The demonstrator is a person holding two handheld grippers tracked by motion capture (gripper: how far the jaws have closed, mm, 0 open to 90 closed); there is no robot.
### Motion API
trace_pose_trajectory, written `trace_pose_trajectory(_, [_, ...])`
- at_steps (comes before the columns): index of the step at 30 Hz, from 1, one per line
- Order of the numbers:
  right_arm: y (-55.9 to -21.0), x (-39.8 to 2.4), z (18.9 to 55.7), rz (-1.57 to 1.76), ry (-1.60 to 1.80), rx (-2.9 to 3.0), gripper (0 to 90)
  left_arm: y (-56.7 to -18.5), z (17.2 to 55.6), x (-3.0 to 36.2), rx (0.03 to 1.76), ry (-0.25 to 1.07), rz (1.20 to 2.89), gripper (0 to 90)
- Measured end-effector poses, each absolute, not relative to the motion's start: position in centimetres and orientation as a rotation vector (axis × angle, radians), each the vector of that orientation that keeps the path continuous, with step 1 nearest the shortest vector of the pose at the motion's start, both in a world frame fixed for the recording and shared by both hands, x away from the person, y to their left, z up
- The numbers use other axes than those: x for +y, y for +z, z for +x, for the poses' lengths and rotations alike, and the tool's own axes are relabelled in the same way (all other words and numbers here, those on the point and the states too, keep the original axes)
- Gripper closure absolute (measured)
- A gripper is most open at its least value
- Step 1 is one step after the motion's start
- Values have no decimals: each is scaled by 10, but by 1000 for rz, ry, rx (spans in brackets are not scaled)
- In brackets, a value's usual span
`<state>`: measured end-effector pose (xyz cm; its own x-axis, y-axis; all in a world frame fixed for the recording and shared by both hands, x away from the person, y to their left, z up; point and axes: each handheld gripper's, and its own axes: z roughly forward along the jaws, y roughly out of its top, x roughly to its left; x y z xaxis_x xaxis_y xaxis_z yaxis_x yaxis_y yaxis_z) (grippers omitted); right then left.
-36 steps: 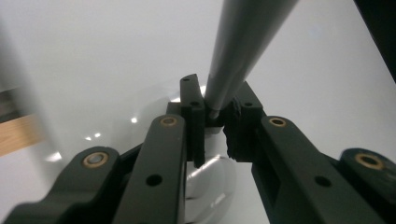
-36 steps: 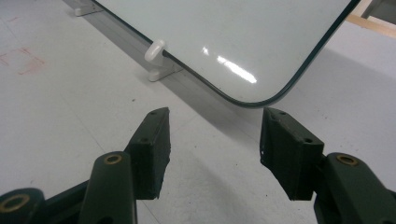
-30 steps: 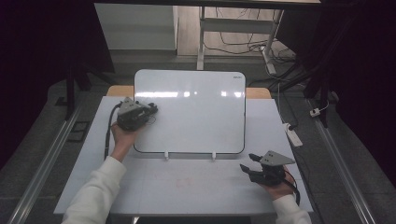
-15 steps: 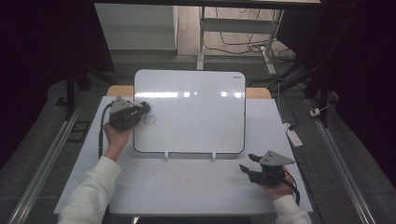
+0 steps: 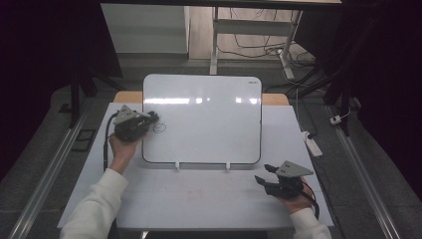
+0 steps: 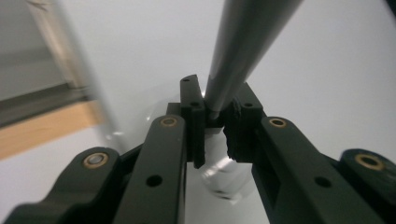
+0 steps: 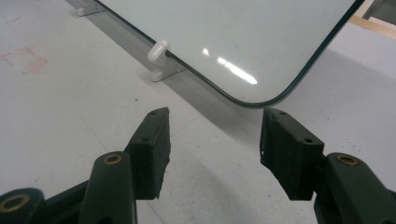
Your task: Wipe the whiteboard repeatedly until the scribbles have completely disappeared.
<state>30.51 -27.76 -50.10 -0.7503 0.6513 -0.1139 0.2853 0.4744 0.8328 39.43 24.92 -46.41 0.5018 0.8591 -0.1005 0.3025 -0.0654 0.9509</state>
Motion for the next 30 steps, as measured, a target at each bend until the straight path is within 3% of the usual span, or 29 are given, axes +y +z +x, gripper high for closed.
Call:
trace_pose_trajectory(9, [-502,-277,305,777,1189,2313,430,-472,386,217,919,564,1748,781])
trace_pose_trajectory(13, [-502,-277,305,777,1191,2313,430,-467,386,244,1009,627,1664,782])
trace_pose_trajectory(16, [-502,-277,306,777,1194,2316,429,-470,387,263,1050,600,1615,782])
trace_pose_trajectory(25, [-502,-275,305,774,1190,2315,429,-477,379,237,964,567,1715,782])
trace_pose_trajectory(28, [-502,-276,305,776,1188,2316,429,-472,382,252,1022,624,1640,782])
trace_pose_trajectory(30, [-502,-276,305,778,1189,2316,429,-471,387,264,1058,578,1579,782])
